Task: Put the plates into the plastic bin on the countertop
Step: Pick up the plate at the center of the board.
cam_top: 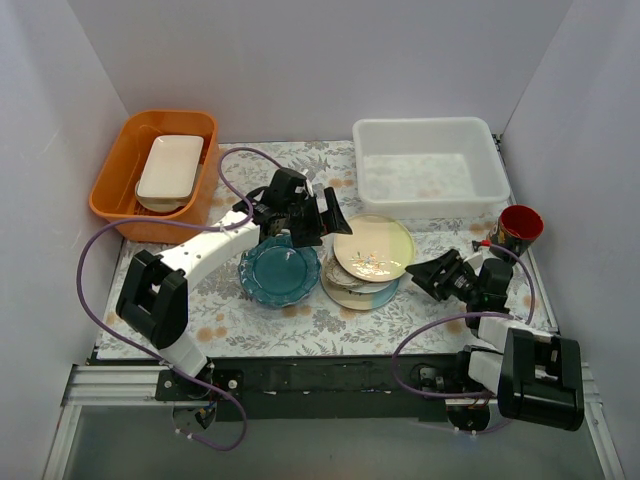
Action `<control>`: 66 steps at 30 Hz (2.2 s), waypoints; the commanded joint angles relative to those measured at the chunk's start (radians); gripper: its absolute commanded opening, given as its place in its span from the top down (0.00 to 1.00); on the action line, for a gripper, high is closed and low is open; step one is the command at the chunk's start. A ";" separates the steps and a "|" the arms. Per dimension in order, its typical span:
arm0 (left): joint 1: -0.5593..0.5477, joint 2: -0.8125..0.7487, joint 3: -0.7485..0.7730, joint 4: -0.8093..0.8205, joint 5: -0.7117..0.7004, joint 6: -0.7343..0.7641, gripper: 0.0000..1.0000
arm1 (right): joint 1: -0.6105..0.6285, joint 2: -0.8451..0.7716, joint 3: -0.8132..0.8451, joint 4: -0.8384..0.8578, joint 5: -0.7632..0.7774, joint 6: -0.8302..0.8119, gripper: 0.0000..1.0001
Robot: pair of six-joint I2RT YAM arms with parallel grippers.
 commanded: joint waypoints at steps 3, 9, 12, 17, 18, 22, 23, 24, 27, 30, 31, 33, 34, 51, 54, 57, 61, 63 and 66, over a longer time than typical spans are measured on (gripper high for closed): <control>-0.021 -0.068 -0.005 -0.012 -0.021 -0.016 0.02 | -0.003 0.114 0.013 0.215 -0.028 0.077 0.41; -0.024 -0.074 -0.021 -0.018 -0.025 -0.013 0.02 | -0.004 0.216 0.008 0.327 -0.034 0.116 0.45; -0.025 -0.081 -0.032 -0.020 -0.023 -0.014 0.02 | -0.004 0.270 0.013 0.381 -0.040 0.131 0.48; -0.025 -0.087 -0.043 -0.020 -0.020 -0.017 0.02 | -0.003 0.354 0.037 0.456 -0.054 0.157 0.51; -0.025 -0.087 -0.048 -0.020 -0.021 -0.019 0.02 | -0.001 0.383 0.042 0.474 -0.057 0.162 0.54; -0.025 -0.087 -0.072 -0.020 -0.022 -0.024 0.02 | 0.004 0.465 0.056 0.592 -0.083 0.211 0.54; -0.025 -0.085 -0.077 -0.020 -0.018 -0.027 0.02 | 0.007 0.482 0.057 0.617 -0.089 0.238 0.54; -0.027 -0.085 -0.081 -0.020 -0.018 -0.027 0.02 | 0.008 0.508 0.065 0.651 -0.089 0.248 0.54; -0.028 -0.085 -0.097 -0.021 -0.015 -0.028 0.02 | 0.023 0.539 0.083 0.665 -0.080 0.260 0.53; -0.028 -0.091 -0.109 -0.018 -0.020 -0.025 0.02 | 0.053 0.551 0.114 0.649 -0.069 0.251 0.52; -0.027 -0.096 -0.110 -0.018 -0.020 -0.024 0.02 | 0.066 0.554 0.131 0.633 -0.068 0.248 0.52; -0.028 -0.102 -0.118 -0.021 -0.023 -0.024 0.02 | 0.077 0.554 0.143 0.605 -0.057 0.237 0.55; -0.028 -0.107 -0.118 -0.023 -0.023 -0.022 0.02 | 0.083 0.552 0.148 0.588 -0.056 0.234 0.57; -0.028 -0.140 -0.146 -0.038 -0.044 -0.022 0.02 | 0.083 0.454 0.125 0.455 -0.059 0.154 0.99; -0.028 -0.146 -0.150 -0.040 -0.049 -0.025 0.02 | 0.083 0.431 0.125 0.444 -0.068 0.154 0.99; -0.028 -0.156 -0.152 -0.044 -0.057 -0.024 0.02 | 0.083 0.393 0.128 0.421 -0.082 0.153 0.99; -0.028 -0.166 -0.150 -0.053 -0.077 -0.028 0.02 | 0.083 0.309 0.122 0.355 -0.085 0.139 0.99; -0.028 -0.166 -0.144 -0.052 -0.078 -0.031 0.02 | 0.083 0.258 0.134 0.294 -0.092 0.128 0.99; -0.028 -0.168 -0.140 -0.053 -0.078 -0.031 0.02 | 0.082 0.192 0.157 0.194 -0.106 0.104 0.99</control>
